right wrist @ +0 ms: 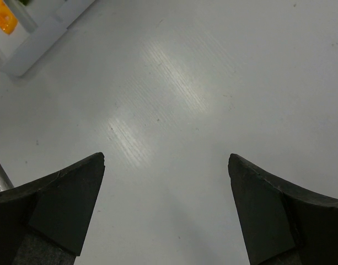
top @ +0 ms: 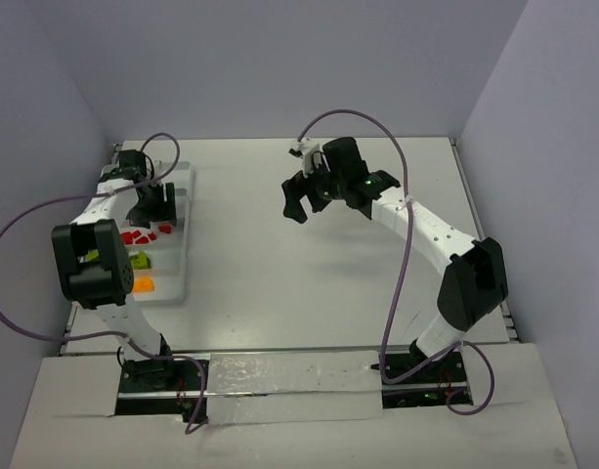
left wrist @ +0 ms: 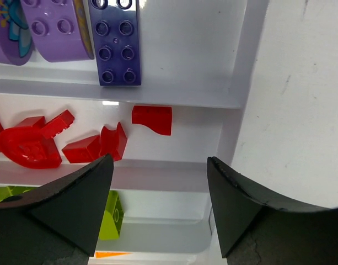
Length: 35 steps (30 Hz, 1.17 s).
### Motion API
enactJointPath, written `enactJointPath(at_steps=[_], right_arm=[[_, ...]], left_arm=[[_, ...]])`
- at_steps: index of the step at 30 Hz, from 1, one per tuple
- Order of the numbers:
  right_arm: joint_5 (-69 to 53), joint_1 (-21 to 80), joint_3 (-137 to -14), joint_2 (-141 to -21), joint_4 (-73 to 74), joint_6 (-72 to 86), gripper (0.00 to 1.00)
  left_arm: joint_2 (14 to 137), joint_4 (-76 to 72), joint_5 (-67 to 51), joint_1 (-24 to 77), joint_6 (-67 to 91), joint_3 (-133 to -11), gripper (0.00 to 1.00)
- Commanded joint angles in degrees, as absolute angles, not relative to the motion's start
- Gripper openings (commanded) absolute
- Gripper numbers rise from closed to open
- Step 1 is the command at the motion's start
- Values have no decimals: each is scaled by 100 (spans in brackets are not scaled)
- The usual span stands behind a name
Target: Sort the legos into containers by color
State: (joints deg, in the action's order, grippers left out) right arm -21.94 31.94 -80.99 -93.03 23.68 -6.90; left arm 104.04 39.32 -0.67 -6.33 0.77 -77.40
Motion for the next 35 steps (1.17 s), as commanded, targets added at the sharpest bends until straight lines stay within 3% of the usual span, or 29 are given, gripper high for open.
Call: enactJointPath(at_steps=[1,4,7,8,9,16,35], right_arm=[[-2364,2877,-8240,-9018,2391,-486,100],[-2504,2456,-8168,-8866,2391,-250,100],[-2503,2062,-8066,-8740,2391,-9,100],[-2406,1956,-8022,-8684,2386,31,100],[-2232,1834,-7961,-8600,2375,148,100],[-1195,1641,-7551,-8149,2587,77,100],[-897,1336,-7049,-7841,2619,370,100]], left_arm=[[9836,3970,-219,-580,-156,-8129,79],[9497,3955,-483,-337,-211,-8333,81],[9247,3815,-36,270,-205,-8449,82],[9195,3757,-66,454,-171,-8442,87],[9041,3580,-170,668,-98,-8399,99],[8772,2654,-1143,1470,378,-7960,99],[8930,2092,-404,2048,378,-7691,99]])
